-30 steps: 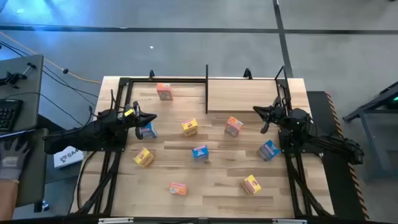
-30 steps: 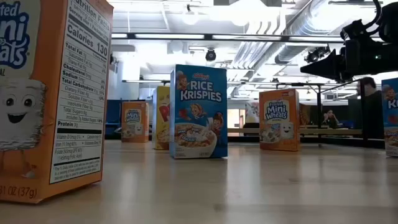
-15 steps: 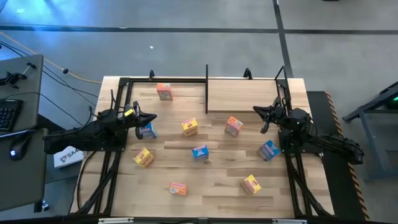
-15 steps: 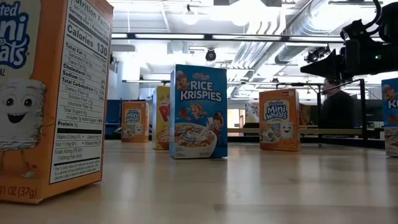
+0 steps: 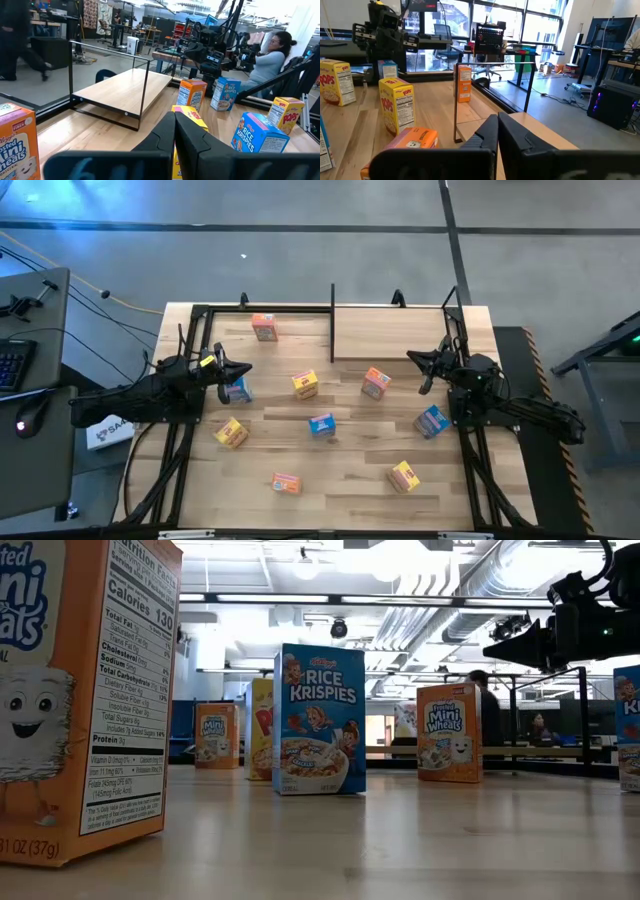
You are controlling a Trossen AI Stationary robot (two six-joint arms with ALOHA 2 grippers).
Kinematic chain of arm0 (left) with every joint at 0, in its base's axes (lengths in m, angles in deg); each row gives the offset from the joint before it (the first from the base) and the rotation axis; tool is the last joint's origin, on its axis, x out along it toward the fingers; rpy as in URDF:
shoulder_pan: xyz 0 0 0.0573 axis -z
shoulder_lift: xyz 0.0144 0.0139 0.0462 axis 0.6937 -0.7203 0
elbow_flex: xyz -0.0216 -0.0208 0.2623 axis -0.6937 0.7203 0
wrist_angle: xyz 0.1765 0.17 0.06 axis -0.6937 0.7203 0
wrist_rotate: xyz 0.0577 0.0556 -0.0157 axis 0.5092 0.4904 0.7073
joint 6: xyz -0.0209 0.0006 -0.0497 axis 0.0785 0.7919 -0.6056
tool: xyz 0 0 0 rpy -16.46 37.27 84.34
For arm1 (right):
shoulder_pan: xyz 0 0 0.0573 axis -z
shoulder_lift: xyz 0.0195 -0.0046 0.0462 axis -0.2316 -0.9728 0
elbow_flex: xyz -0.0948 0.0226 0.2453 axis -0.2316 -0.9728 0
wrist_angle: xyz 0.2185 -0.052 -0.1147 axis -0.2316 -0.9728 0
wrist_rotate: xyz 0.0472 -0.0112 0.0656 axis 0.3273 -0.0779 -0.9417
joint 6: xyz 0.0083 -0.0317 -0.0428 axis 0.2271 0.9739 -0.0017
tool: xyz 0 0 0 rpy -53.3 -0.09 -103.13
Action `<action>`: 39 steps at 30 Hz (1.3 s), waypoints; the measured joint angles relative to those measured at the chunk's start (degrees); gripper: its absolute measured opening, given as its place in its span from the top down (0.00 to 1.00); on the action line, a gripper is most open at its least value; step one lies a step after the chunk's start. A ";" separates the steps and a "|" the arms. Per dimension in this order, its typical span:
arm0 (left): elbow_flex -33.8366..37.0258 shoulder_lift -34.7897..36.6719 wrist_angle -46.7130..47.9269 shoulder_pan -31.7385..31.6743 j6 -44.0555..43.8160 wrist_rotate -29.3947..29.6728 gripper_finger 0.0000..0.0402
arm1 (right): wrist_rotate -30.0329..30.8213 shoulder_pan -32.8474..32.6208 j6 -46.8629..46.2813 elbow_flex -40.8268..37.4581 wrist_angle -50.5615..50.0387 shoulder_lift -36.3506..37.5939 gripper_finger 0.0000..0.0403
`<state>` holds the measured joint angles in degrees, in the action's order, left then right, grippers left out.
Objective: Stack cereal on shelf
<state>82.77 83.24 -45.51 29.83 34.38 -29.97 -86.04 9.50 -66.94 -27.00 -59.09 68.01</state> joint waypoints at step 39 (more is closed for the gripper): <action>0.02 -0.59 -5.87 -0.14 -4.74 -2.31 1.00 | -0.50 -0.02 -5.81 0.00 8.68 -0.08 1.00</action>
<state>82.79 82.65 -51.38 29.68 29.63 -32.27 -86.54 9.48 -72.75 -27.00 -50.41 67.93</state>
